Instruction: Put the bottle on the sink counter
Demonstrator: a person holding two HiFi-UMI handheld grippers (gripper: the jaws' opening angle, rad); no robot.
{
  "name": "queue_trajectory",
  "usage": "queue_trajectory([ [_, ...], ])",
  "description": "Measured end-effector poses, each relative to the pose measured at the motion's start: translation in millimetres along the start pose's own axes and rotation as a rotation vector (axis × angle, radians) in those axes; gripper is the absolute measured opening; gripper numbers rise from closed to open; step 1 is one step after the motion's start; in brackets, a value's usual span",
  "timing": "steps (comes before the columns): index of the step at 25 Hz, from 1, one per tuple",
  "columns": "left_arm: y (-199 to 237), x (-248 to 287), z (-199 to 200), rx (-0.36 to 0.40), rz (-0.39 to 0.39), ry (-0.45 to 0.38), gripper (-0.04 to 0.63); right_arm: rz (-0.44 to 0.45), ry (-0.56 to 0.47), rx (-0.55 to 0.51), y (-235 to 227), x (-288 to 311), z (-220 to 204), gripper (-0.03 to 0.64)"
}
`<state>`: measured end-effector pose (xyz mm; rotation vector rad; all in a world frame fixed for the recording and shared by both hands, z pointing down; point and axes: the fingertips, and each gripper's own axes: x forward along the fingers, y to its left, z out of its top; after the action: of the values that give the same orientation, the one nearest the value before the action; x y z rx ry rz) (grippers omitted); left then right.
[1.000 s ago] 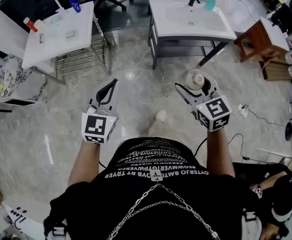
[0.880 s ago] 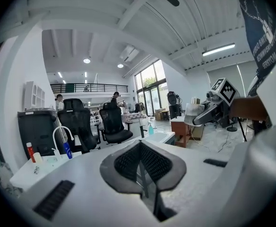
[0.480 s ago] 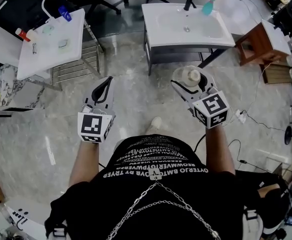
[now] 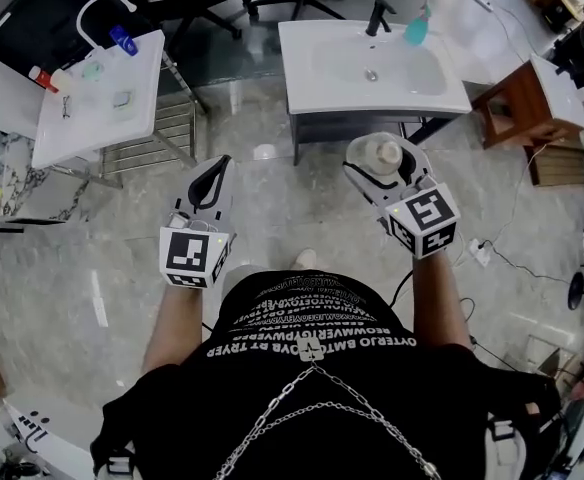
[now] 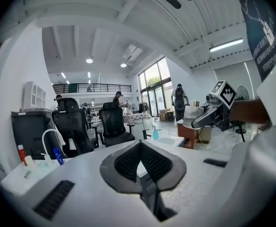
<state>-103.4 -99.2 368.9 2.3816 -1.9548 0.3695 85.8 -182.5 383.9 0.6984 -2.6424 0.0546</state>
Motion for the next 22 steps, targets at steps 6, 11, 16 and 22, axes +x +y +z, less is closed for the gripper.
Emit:
queue_trajectory([
  [6, 11, 2, -10, -0.005, 0.038, 0.046, 0.006, 0.019, -0.010, 0.012, -15, 10, 1, 0.330],
  [11, 20, 11, -11, -0.005, 0.035, 0.060, 0.006, 0.017, -0.013, 0.022, -22, 22, 3, 0.330],
  [16, 30, 38, -5, 0.003, 0.003, 0.041, 0.006, 0.006, -0.002, 0.024, -32, 38, 5, 0.330],
  [22, 55, 90, 5, 0.001, -0.046, 0.024, 0.006, -0.029, 0.011, 0.031, -58, 66, 19, 0.330],
])
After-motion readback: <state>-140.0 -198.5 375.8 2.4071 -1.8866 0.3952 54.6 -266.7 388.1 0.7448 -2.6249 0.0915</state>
